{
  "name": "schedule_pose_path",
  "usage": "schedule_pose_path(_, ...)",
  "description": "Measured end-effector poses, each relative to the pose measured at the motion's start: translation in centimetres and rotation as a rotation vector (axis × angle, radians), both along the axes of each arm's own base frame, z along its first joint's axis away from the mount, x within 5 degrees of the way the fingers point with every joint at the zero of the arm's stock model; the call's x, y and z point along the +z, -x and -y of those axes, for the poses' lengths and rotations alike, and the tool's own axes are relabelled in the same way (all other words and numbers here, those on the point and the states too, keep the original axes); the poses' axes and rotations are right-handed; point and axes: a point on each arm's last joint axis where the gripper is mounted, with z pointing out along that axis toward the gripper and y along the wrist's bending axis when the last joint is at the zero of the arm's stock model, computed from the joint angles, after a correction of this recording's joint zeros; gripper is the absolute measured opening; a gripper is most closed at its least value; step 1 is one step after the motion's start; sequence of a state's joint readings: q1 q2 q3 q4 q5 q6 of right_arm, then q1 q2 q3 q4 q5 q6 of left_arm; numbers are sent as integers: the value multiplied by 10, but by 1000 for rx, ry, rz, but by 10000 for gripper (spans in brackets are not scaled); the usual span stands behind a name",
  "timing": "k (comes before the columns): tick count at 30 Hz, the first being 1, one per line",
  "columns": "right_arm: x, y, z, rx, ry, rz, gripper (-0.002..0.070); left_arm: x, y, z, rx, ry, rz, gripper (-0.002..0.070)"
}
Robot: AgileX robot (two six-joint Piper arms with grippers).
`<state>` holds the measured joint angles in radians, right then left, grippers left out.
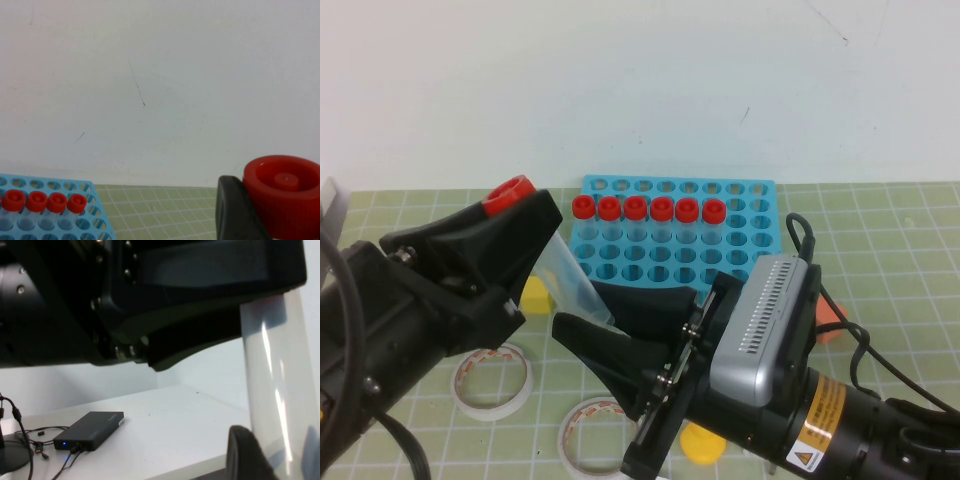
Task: Place the test tubes
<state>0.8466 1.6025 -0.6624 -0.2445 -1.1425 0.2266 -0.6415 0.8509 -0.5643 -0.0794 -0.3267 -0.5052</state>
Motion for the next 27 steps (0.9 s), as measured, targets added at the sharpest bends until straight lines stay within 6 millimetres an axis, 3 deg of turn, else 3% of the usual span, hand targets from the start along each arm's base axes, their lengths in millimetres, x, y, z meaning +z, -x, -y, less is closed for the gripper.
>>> schedule_pose_path(6,0,0,0,4,4,2,239,0,0,1,-5,-22,16,265)
schedule_pose_path(8,0,1,-1,14,4,-1,300,0,1,1,-9,-40,27,265)
schedule_pose_path(11,-1,2,-1,31,1,-11,451,0,1,2,-18,-84,58,265)
schedule_pose_path(14,-1,3,-2,36,5,-7,513,0,2,3,-26,-123,87,265)
schedule_pose_path(20,9,6,1,40,14,13,537,-1,3,4,-38,-191,138,265)
schedule_pose_path(27,18,18,10,57,226,30,538,-1,3,5,-31,-307,226,265)
